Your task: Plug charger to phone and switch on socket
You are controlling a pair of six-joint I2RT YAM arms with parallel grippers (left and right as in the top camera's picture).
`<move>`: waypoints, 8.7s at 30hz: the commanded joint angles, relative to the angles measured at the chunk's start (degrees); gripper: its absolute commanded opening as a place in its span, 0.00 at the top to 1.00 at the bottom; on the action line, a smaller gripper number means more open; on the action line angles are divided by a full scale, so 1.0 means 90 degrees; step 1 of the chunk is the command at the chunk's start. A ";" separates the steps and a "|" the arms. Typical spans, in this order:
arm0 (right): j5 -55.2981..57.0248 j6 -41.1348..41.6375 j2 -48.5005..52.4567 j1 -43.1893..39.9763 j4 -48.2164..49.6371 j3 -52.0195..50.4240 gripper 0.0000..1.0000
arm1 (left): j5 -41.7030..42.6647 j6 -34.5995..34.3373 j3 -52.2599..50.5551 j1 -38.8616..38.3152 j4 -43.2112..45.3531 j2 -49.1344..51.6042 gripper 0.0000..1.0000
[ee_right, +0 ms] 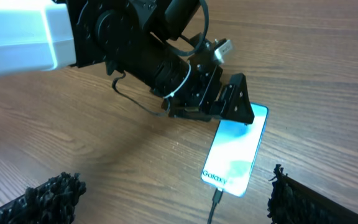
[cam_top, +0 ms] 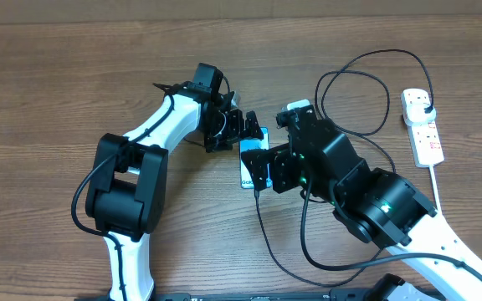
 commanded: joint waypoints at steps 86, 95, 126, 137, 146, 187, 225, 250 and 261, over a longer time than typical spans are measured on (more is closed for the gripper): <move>-0.0328 0.0831 0.6312 -0.7465 -0.1656 0.3619 0.96 | -0.4685 0.0816 -0.1792 0.1229 -0.3138 -0.9338 0.00; -0.0865 0.0301 0.6790 -0.7291 -0.1673 0.3623 0.96 | -0.4685 0.0816 -0.1792 0.1229 -0.3138 -0.9340 0.00; -0.3432 0.0355 0.1078 -0.7366 -0.0692 0.5707 0.96 | -0.4685 0.0818 -0.1792 0.1678 -0.3143 -1.1803 0.00; -0.1282 -0.0340 0.1348 -0.4498 -0.0828 0.5520 0.96 | -0.4685 0.0816 -0.1792 0.1722 -0.3150 -1.1997 0.00; -0.1248 -0.0678 0.0262 -0.3837 -0.0493 0.4391 0.96 | -0.4685 0.0818 -0.1792 0.1724 -0.4252 -1.2233 0.00; -0.3546 -0.1530 -0.4879 -0.6467 0.0935 -0.0770 0.96 | -0.4799 0.0818 -0.1749 0.1715 -0.5132 -1.3517 0.01; -0.1957 -0.1868 -0.7563 -0.4308 0.3194 -0.1411 0.00 | -0.4799 0.0816 -0.1749 0.1972 -0.5129 -1.3517 0.00; -0.1129 -0.1819 -0.5843 -0.4308 0.4966 -0.5467 0.00 | -0.4799 0.0816 -0.1749 0.1972 -0.5132 -1.3517 0.00; -0.0444 -0.2152 -0.5736 -0.4308 0.2433 -0.5474 0.00 | -0.4799 0.0816 -0.1749 0.1972 -0.5129 -1.3517 0.01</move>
